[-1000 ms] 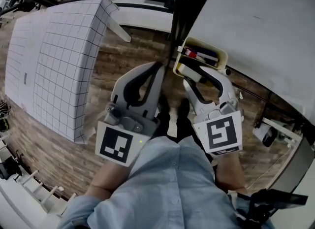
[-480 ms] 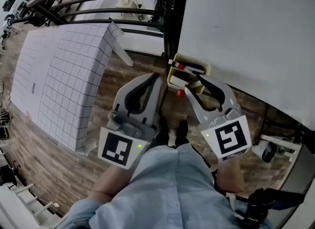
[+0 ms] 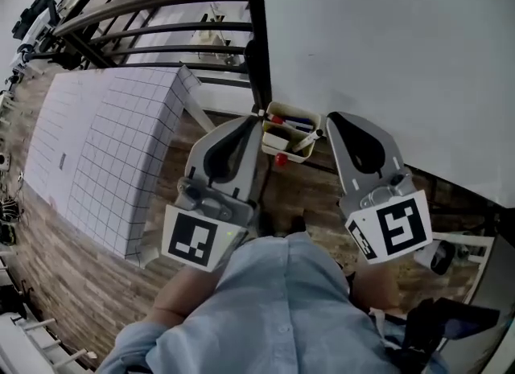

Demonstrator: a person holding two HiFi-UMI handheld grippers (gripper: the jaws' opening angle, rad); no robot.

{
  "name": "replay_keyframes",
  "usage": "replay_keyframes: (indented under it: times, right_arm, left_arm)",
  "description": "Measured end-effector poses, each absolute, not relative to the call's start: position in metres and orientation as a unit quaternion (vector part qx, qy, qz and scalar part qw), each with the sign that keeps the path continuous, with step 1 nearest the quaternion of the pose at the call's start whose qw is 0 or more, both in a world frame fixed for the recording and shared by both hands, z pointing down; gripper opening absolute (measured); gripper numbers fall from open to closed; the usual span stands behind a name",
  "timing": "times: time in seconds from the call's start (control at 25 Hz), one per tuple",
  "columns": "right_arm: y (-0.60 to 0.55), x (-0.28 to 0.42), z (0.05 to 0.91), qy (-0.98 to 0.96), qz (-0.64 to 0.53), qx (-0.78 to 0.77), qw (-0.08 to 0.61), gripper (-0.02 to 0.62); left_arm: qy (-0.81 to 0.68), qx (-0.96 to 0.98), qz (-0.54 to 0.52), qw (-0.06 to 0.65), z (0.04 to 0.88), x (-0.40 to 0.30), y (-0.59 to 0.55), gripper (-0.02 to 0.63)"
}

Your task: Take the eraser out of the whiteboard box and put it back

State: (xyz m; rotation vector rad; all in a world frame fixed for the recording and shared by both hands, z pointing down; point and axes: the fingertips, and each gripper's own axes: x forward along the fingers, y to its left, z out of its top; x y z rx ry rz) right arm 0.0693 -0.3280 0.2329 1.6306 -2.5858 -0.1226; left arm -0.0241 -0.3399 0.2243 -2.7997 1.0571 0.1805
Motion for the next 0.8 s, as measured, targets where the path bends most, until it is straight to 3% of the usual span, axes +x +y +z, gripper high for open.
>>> replay_keyframes:
  times: [0.8]
  right_arm:
    - [-0.312, 0.086, 0.213, -0.843, -0.063, 0.534, 0.011, 0.0]
  left_arm:
    - [0.346, -0.932, 0.059, 0.089, 0.218, -0.006, -0.324, -0.002]
